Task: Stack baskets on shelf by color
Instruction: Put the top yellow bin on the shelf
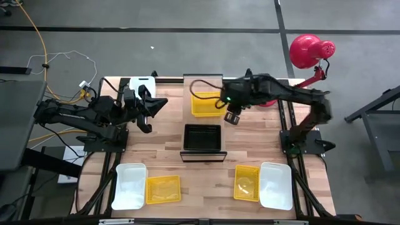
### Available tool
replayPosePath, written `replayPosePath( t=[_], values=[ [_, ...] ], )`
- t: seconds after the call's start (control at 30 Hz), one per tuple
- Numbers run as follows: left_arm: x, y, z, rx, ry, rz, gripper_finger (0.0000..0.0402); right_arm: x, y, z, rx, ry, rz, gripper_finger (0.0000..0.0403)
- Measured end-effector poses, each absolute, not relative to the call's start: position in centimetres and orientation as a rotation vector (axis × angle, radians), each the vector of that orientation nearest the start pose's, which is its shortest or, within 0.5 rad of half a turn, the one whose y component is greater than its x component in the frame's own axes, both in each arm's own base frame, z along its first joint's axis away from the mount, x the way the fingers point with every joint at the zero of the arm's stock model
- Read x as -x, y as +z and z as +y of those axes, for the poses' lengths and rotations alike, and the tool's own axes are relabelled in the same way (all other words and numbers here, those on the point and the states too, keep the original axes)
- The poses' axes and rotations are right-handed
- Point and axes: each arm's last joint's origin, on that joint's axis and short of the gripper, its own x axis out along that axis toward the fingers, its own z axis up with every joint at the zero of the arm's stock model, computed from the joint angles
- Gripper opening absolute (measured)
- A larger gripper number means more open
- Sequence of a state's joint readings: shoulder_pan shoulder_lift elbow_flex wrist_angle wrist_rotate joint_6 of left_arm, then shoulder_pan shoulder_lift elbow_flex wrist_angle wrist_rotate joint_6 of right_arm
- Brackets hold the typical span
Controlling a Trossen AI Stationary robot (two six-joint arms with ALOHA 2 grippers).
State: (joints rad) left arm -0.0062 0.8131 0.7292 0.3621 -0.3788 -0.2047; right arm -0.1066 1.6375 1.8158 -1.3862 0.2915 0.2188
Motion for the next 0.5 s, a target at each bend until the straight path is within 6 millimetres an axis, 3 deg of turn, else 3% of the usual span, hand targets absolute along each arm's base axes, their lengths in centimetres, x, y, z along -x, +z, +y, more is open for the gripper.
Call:
replayPosePath(
  t=[0.23, 0.5],
  values=[
    [-17.9, 36.1, 0.9, 0.254, 0.313, -0.309, 0.0, -25.9, 34.6, -6.1, -0.345, -0.619, 0.875, 0.0063],
    [-17.9, 36.0, 1.0, 0.283, 0.345, -0.316, 0.0, -26.6, 30.3, -10.5, -0.554, -0.678, 0.747, 0.0003]
  ],
)
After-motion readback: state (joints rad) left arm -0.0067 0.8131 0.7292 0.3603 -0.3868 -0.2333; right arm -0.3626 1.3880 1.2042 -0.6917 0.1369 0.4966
